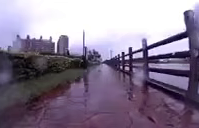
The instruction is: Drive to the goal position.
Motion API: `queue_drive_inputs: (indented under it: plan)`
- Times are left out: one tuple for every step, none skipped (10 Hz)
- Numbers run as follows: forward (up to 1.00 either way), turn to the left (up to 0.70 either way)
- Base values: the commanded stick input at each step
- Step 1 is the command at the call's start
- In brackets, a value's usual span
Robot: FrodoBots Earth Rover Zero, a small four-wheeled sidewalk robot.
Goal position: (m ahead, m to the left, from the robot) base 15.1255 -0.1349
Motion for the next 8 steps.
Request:
queue_drive_inputs:
  plan:
    - [1.0, 0.0]
    - [1.0, 0.0]
    - [1.0, 0.0]
    - [1.0, 0.0]
    - [1.0, 0.0]
    - [1.0, 0.0]
    - [1.0, 0.0]
    - [1.0, 0.0]
